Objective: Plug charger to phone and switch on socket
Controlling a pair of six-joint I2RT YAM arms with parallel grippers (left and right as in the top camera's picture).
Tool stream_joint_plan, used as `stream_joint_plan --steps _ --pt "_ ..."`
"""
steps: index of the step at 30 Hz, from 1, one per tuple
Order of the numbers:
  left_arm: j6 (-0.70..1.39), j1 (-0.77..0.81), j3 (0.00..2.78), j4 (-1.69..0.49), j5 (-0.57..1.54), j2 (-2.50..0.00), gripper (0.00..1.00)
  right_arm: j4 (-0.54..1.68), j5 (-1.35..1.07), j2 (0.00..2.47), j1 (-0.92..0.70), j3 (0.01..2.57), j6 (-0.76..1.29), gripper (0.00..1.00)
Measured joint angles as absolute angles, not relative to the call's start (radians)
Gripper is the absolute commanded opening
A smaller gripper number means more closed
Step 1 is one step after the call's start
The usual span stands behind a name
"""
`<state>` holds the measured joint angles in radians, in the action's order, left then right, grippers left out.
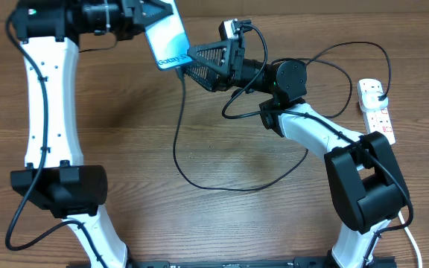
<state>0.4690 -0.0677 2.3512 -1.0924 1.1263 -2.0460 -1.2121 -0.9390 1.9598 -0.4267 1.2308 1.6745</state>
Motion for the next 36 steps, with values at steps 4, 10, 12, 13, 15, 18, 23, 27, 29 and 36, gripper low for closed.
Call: stream_joint_plan --steps 4,10,12,13,15,18,23,27,29,36 --pt "0.469 -0.139 2.351 -1.135 1.124 -2.046 0.04 -1.209 -0.958 1.960 -0.423 1.231 1.674 1.00" --pt "0.457 -0.228 2.351 -1.217 1.116 -2.046 0.04 -0.865 -0.968 1.959 -0.390 1.241 1.598 1.00" --pt "0.442 -0.237 2.351 -1.234 1.114 -2.046 0.04 -0.704 -0.963 1.959 -0.377 1.244 1.540 1.00" --pt "0.434 -0.238 2.351 -1.241 1.113 -2.046 0.04 -0.644 -0.964 1.959 -0.371 1.243 1.512 1.00" --pt "0.418 -0.237 2.351 -1.254 1.107 -2.046 0.04 -0.482 -0.960 1.960 -0.359 1.249 1.427 1.00" --pt "0.399 -0.237 2.351 -1.284 1.082 -2.046 0.04 -0.228 -0.945 1.961 -0.343 1.250 1.284 1.00" --pt "0.352 -0.237 2.351 -1.337 1.033 -2.046 0.04 0.164 -0.870 1.961 -0.296 1.252 1.052 1.00" --pt "0.311 -0.237 2.351 -1.371 0.989 -2.046 0.04 0.447 -0.720 1.959 -0.245 1.251 0.847 1.00" --pt "0.293 -0.229 2.350 -1.400 0.948 -2.046 0.04 0.556 -0.627 1.936 -0.228 1.249 0.762 1.00" --pt "0.245 -0.152 2.299 -1.425 0.870 -2.046 0.04 0.686 -0.461 1.812 -0.196 1.249 0.656 1.00"
